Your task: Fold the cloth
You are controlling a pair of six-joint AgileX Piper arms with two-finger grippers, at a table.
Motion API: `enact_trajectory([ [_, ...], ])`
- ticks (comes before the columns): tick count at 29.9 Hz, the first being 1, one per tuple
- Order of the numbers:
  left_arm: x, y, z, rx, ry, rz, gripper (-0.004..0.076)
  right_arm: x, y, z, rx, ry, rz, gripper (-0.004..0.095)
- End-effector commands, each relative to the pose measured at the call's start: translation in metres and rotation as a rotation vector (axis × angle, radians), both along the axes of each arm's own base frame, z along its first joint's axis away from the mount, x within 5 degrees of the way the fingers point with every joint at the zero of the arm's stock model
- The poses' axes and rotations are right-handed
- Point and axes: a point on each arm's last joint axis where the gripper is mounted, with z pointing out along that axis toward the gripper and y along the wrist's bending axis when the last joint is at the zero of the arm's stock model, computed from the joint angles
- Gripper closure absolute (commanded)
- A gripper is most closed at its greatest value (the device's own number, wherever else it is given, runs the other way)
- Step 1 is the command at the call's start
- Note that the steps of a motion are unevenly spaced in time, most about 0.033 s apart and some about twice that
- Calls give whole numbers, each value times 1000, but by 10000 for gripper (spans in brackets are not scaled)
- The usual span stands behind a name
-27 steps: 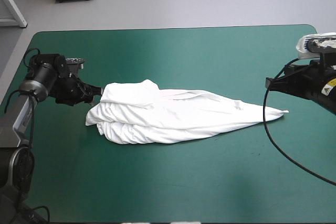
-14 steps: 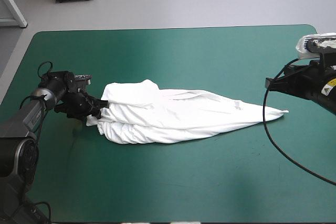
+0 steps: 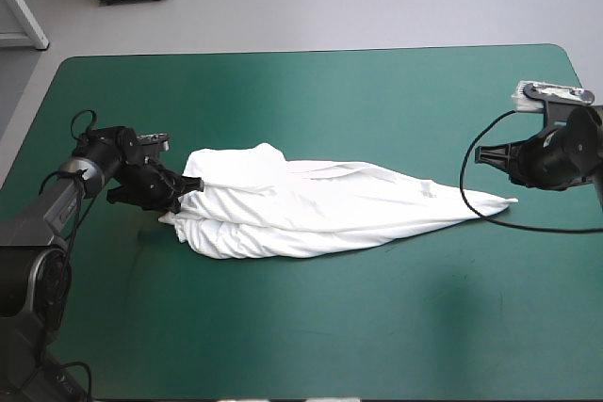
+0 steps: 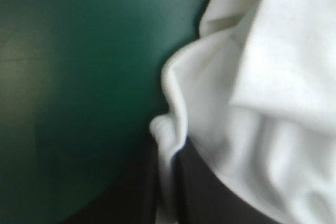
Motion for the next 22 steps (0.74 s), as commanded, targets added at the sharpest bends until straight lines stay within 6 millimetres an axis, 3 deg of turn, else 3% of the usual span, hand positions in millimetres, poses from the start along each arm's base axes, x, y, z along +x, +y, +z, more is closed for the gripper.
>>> enact_trajectory([
  [1,2,4,-1,38,-23,-13,733,18,-12,-7,17,20,-26,421],
  [6,2,3,-1,35,-30,-10,733,46,-16,-32,-15,62,-18,431],
  [14,2,3,-1,32,-29,-9,733,91,-19,-91,-33,180,-12,437],
  [22,2,3,-1,30,-25,-8,733,108,-38,-126,-26,246,-58,437],
])
